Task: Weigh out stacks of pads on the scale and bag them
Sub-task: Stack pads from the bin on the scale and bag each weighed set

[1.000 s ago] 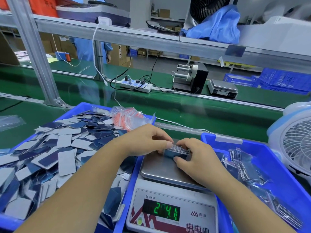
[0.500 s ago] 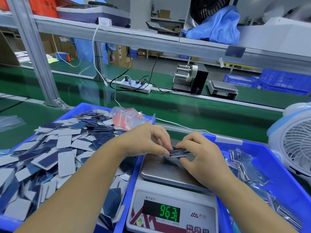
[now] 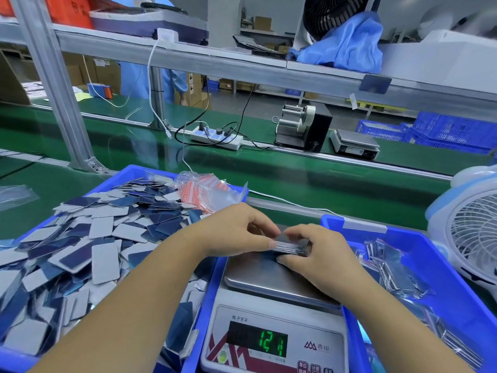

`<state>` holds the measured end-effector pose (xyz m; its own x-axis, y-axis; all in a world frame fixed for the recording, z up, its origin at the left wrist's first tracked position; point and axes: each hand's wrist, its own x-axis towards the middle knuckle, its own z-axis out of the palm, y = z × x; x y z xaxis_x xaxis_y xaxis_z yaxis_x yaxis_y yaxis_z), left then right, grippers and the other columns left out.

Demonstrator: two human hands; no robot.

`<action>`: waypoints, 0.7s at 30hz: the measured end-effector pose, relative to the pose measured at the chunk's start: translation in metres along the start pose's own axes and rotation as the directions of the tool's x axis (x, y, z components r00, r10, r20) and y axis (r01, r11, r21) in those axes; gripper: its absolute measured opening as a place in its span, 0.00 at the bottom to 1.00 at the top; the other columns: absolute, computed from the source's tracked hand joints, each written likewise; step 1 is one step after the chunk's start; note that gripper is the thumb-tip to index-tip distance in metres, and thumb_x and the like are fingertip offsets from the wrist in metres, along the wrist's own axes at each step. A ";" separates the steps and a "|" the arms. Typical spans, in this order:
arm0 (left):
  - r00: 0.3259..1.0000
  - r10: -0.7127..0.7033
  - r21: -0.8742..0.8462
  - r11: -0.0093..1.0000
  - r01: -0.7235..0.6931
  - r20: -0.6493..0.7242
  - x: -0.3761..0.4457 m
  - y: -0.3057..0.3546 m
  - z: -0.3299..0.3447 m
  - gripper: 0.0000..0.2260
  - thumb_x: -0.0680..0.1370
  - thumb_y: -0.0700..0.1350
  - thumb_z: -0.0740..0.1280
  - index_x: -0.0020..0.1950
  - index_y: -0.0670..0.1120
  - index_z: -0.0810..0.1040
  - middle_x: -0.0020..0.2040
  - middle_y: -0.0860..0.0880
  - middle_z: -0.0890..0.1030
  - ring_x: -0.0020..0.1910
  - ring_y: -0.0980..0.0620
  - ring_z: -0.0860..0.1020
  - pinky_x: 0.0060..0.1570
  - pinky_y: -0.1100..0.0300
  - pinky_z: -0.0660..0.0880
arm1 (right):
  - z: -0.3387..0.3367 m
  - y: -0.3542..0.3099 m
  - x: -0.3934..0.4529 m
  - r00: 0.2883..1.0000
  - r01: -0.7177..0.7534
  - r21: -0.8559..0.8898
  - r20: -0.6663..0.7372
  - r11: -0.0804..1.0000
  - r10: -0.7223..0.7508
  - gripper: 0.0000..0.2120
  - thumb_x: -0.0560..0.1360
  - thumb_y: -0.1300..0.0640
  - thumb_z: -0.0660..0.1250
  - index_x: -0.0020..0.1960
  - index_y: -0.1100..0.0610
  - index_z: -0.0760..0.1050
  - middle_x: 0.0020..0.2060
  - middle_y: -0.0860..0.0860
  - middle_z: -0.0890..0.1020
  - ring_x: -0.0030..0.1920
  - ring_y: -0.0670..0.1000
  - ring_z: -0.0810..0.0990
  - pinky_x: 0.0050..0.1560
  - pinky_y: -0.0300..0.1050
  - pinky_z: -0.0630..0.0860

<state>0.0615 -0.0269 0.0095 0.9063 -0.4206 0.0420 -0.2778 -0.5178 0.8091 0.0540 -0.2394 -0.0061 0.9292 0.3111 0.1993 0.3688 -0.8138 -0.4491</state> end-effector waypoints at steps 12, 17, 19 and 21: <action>0.989 0.014 0.107 0.994 0.002 -0.147 0.008 -0.005 0.003 0.04 0.80 0.51 0.68 0.49 0.59 0.82 0.39 0.61 0.82 0.38 0.68 0.76 0.38 0.76 0.70 | -0.007 -0.004 0.001 0.998 -0.064 0.080 -0.023 0.995 0.066 0.16 0.68 0.53 0.76 0.36 0.35 0.73 0.32 0.23 0.74 0.40 0.28 0.73 0.38 0.22 0.66; 0.998 -0.008 0.180 0.984 0.018 -0.057 0.014 -0.004 0.013 0.10 0.83 0.52 0.61 0.63 0.57 0.77 0.47 0.61 0.80 0.45 0.68 0.76 0.45 0.73 0.69 | -0.001 -0.005 0.002 0.997 -0.082 0.074 -0.006 0.994 0.083 0.14 0.67 0.52 0.76 0.51 0.40 0.80 0.33 0.32 0.76 0.39 0.27 0.72 0.39 0.20 0.65; 0.999 -0.014 0.156 0.988 0.022 -0.051 0.015 -0.004 0.013 0.12 0.84 0.50 0.59 0.67 0.57 0.75 0.48 0.64 0.80 0.45 0.70 0.75 0.46 0.73 0.69 | 0.001 -0.005 0.002 0.999 -0.053 0.055 -0.005 0.997 0.053 0.17 0.68 0.52 0.75 0.56 0.43 0.80 0.41 0.33 0.77 0.40 0.28 0.71 0.42 0.19 0.64; 0.999 -0.017 0.109 0.994 0.021 -0.044 0.016 -0.004 0.012 0.13 0.85 0.47 0.58 0.67 0.57 0.75 0.38 0.65 0.78 0.37 0.70 0.75 0.39 0.75 0.69 | 0.002 -0.007 0.002 1.000 -0.027 0.049 -0.001 0.998 0.027 0.17 0.69 0.52 0.74 0.58 0.44 0.80 0.46 0.36 0.77 0.42 0.34 0.72 0.43 0.20 0.64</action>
<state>0.0729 -0.0404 -0.0007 0.9238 -0.3790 0.0539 -0.2915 -0.6052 0.7408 0.0533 -0.2324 -0.0047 0.9390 0.2880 0.1882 0.3439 -0.7967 -0.4969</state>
